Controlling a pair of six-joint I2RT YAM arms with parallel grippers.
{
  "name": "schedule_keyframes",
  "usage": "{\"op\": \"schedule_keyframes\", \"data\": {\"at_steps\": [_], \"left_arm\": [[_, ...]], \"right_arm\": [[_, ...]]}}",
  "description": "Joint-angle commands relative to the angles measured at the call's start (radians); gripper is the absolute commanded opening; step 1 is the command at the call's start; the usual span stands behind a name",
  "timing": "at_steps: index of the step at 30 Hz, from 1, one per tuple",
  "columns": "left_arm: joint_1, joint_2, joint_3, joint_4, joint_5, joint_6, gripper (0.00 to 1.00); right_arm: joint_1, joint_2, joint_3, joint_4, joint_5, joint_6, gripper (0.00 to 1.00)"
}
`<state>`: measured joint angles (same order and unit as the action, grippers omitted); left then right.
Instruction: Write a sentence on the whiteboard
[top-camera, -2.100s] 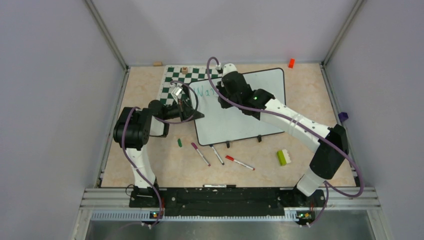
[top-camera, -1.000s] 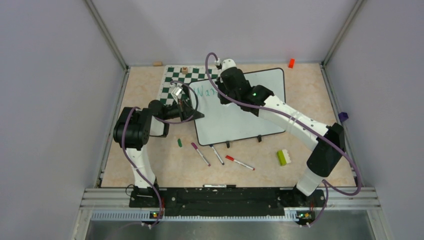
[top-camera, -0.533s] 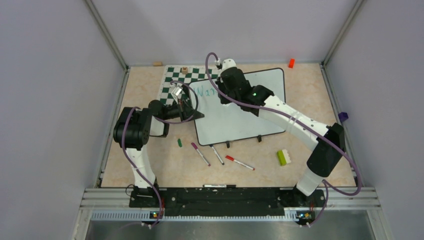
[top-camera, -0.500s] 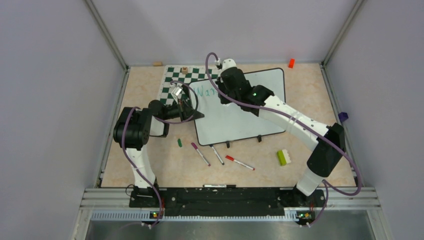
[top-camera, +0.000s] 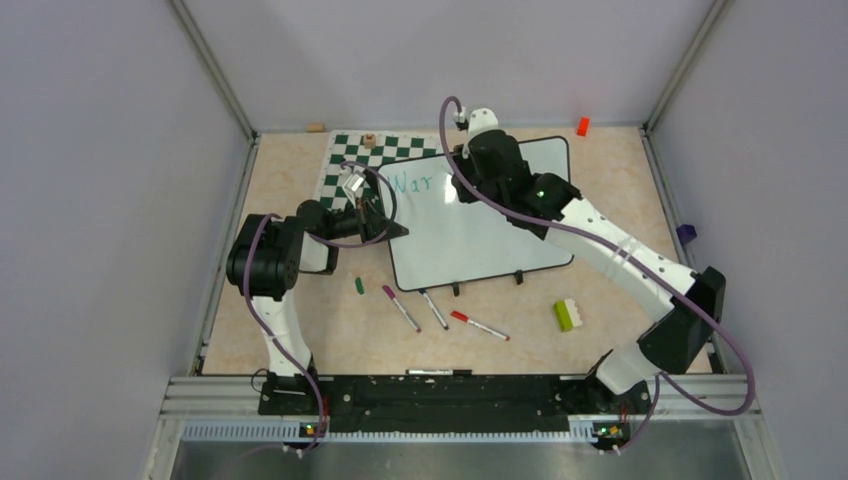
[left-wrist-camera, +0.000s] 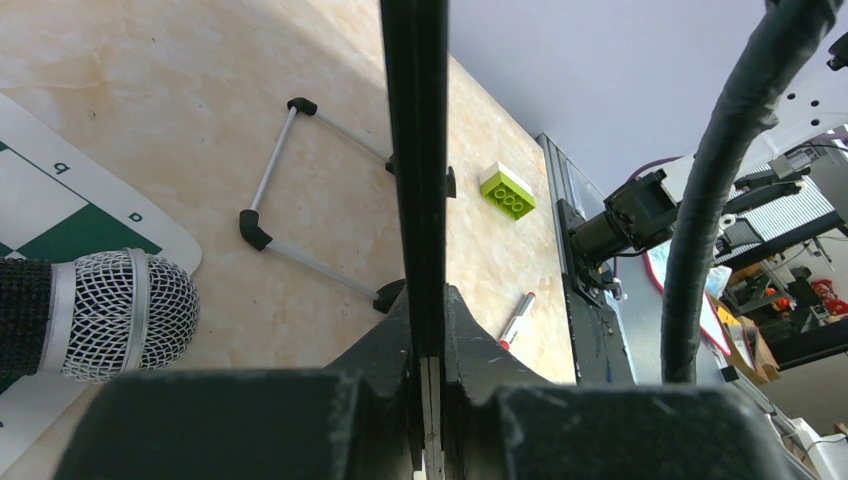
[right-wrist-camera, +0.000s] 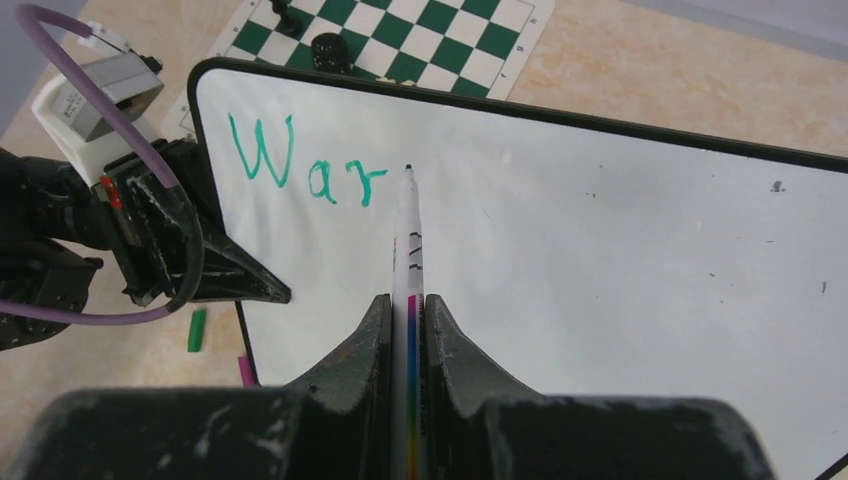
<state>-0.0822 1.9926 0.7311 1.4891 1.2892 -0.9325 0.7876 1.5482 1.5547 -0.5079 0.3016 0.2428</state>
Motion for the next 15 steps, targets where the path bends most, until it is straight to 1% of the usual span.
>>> {"op": "schedule_keyframes", "data": {"at_steps": [1,9,15], "left_arm": [[0.010,-0.033,0.002,0.131,-0.031,0.041,0.00],[0.010,-0.035,0.001,0.131,-0.031,0.043,0.00],[0.010,-0.034,0.001,0.131,-0.030,0.043,0.00]], "right_arm": [[-0.013,-0.064,-0.017,0.050,0.008,-0.020,0.00],[-0.014,-0.017,-0.014,0.044,-0.060,-0.013,0.00],[-0.013,0.025,0.007,0.034,-0.072,-0.017,0.00]]}}
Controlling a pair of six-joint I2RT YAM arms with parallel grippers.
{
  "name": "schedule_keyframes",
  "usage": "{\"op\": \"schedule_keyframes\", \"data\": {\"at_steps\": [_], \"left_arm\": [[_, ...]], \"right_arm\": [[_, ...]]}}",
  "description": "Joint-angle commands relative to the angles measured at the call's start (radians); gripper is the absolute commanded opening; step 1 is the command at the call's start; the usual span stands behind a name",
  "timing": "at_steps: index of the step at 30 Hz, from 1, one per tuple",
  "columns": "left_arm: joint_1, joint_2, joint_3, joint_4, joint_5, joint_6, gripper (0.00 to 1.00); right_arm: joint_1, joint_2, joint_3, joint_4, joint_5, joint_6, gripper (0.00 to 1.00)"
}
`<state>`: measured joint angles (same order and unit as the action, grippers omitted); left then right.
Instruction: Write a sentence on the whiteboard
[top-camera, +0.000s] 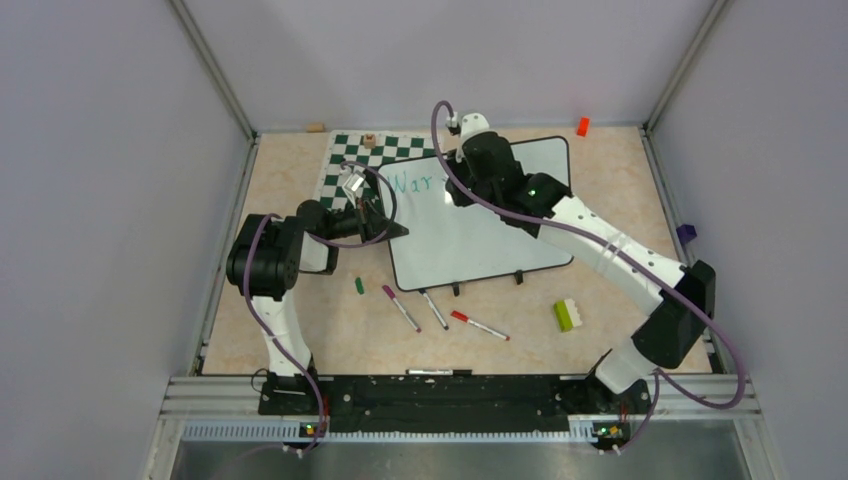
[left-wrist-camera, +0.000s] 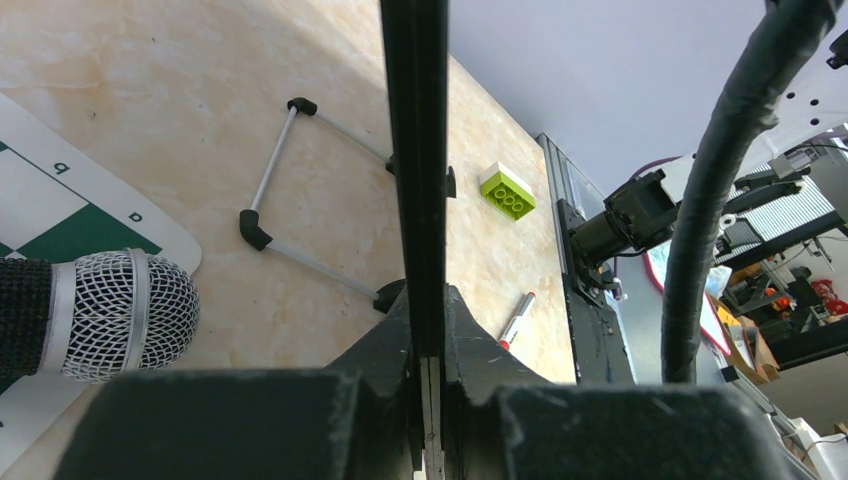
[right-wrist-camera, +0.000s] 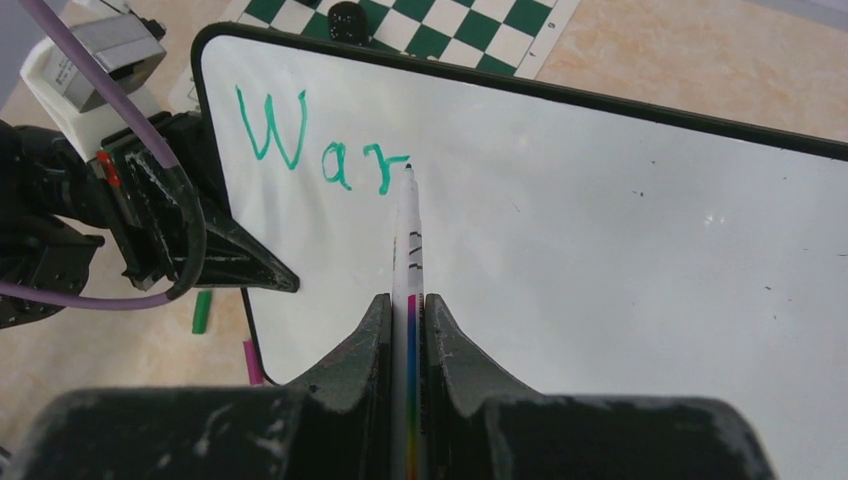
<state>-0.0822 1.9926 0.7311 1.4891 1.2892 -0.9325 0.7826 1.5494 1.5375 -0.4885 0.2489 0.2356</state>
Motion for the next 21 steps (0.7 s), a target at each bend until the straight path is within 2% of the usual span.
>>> {"op": "schedule_keyframes", "data": {"at_steps": [1,21], "left_arm": [[0.010,-0.036,0.000,0.130,-0.030,0.042,0.00],[0.010,-0.036,0.000,0.131,-0.032,0.044,0.00]], "right_arm": [[-0.008,0.029,0.028,0.015,-0.018,-0.011,0.00],[-0.009,0.092,0.073,0.016,0.051,-0.012,0.00]]}}
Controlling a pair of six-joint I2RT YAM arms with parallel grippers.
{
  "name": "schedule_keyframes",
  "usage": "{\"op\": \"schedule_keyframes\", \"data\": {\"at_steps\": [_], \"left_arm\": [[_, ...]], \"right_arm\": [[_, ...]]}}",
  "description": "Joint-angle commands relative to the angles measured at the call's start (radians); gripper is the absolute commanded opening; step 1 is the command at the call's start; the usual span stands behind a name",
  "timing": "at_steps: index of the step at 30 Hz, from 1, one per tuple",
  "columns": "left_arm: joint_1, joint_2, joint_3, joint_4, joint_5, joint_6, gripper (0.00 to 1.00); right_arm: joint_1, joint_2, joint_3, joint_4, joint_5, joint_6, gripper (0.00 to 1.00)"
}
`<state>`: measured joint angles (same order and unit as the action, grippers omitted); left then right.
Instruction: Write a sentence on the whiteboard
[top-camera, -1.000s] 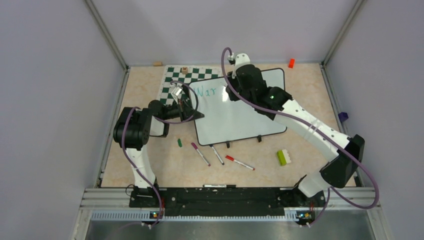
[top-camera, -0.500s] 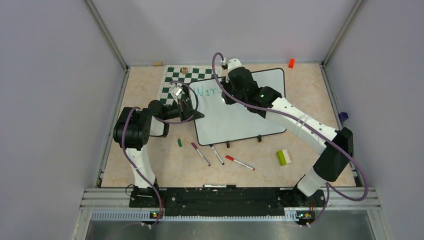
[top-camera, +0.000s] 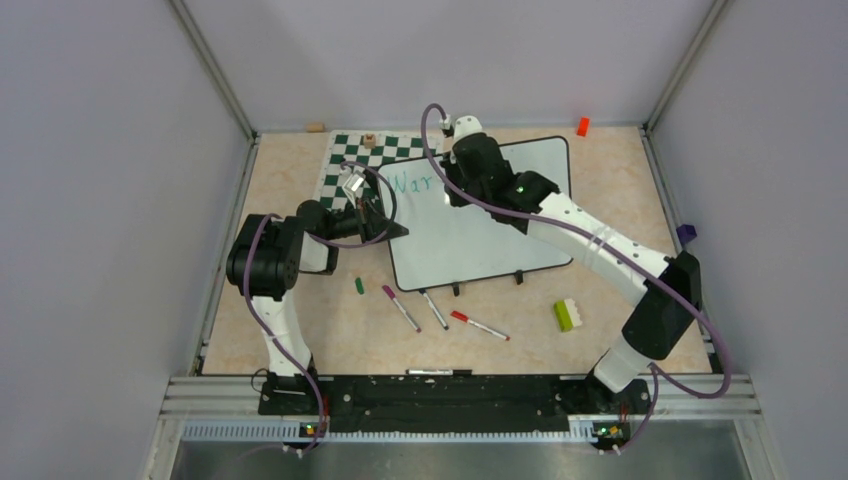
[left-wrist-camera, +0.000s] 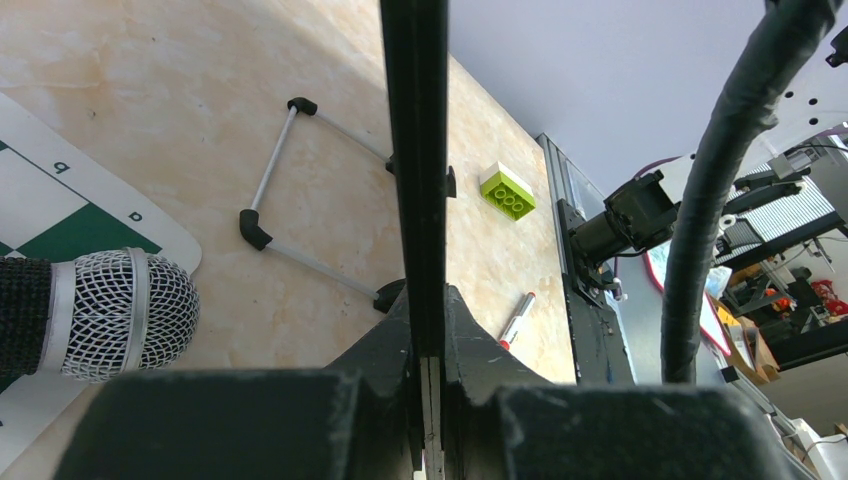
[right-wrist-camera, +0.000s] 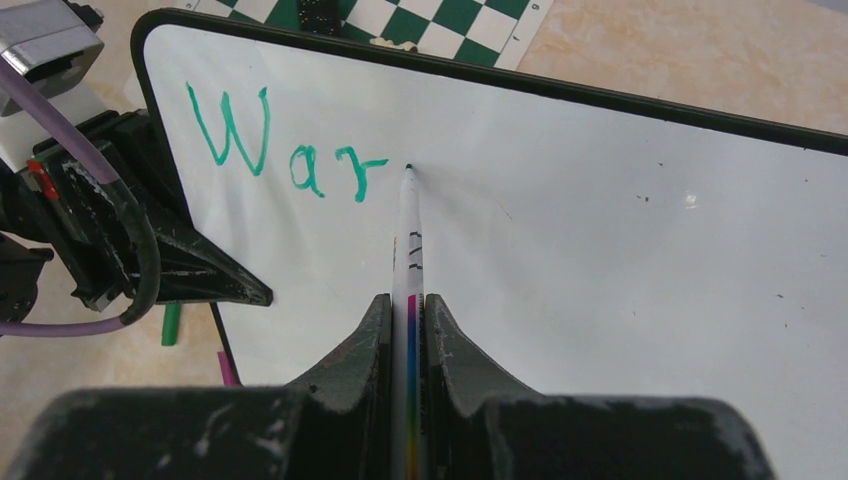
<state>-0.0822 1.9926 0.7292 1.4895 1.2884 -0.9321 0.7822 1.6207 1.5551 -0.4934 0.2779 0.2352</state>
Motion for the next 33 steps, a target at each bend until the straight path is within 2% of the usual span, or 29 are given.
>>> {"op": "schedule_keyframes", "data": {"at_steps": [1,25,33], "left_arm": [[0.009,-0.036,0.002,0.130,-0.032,0.044,0.00],[0.010,-0.036,0.001,0.130,-0.031,0.044,0.00],[0.010,-0.038,0.001,0.130,-0.031,0.045,0.00]], "right_arm": [[-0.010,0.023,0.055,0.021,0.023,-0.012,0.00],[-0.011,-0.051,-0.083,0.008,-0.011,0.020,0.00],[-0.011,-0.040,-0.055,0.007,0.008,0.013,0.00]]}}
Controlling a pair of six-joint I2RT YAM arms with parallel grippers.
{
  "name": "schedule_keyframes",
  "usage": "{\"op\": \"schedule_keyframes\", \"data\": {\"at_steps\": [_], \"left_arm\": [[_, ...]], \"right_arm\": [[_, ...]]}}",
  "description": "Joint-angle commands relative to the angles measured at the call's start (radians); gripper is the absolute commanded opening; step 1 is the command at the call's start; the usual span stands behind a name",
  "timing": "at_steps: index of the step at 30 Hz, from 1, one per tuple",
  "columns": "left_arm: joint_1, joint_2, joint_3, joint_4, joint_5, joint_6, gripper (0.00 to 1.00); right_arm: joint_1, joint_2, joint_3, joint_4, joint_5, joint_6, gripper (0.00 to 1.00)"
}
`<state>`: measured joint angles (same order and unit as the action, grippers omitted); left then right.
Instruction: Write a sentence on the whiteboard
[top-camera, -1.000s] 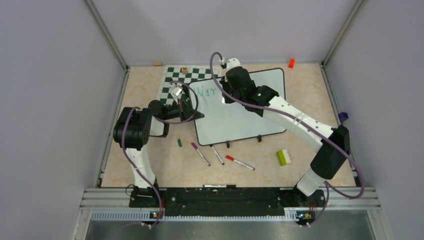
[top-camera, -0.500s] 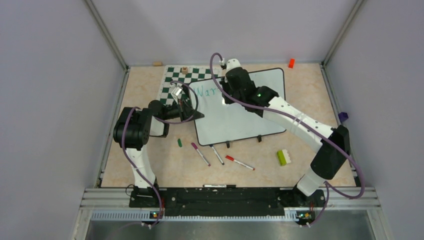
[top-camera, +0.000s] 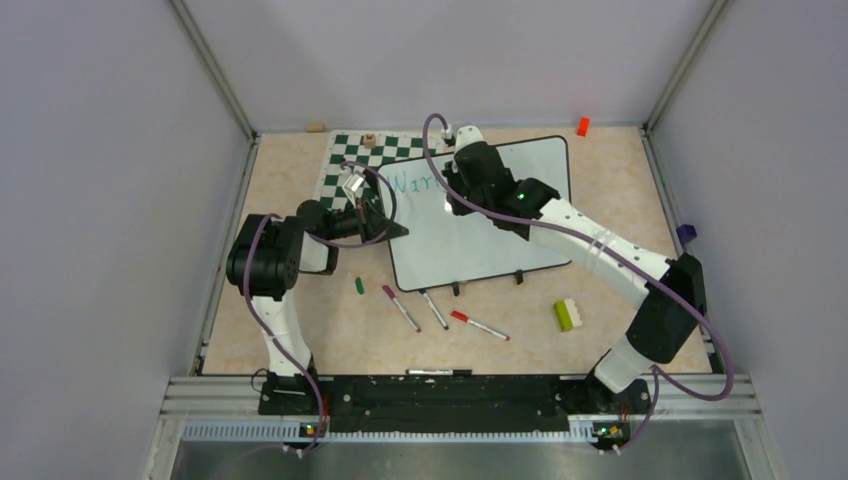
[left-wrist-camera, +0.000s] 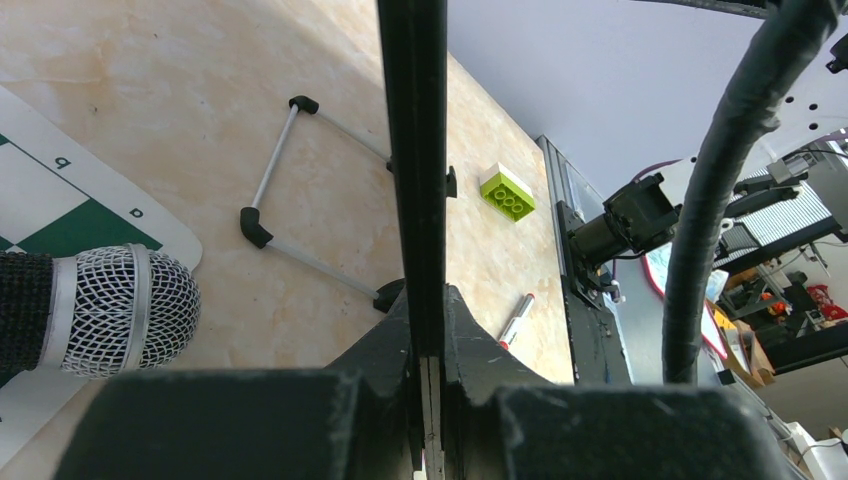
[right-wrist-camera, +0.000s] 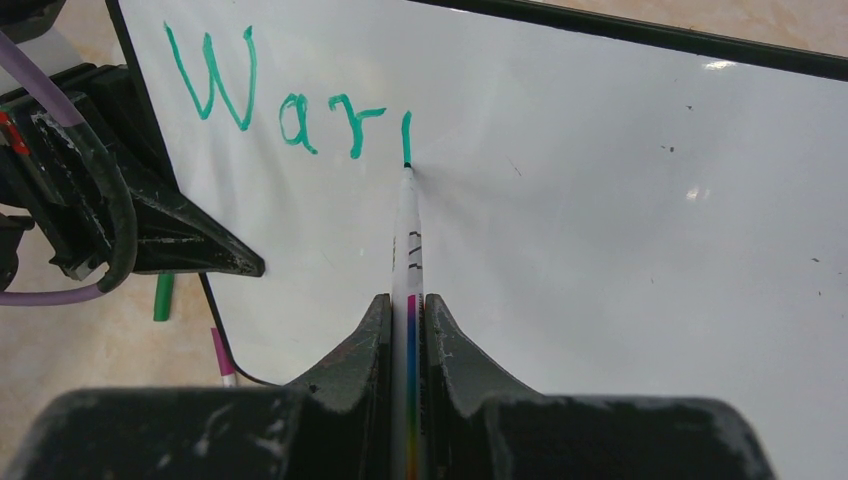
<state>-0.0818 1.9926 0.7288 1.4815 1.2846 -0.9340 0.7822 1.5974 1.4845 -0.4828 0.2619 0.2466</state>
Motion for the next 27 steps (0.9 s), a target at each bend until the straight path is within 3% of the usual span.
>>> {"op": "schedule_keyframes", "data": {"at_steps": [1,27], "left_arm": [[0.010,-0.038,0.001,0.138,-0.028,0.047,0.00],[0.010,-0.036,0.001,0.138,-0.027,0.047,0.00]], "right_arm": [[-0.011,-0.013,0.022,-0.004,0.026,-0.002,0.00],[-0.039,0.029,0.105,-0.025,0.059,-0.007,0.00]]}}
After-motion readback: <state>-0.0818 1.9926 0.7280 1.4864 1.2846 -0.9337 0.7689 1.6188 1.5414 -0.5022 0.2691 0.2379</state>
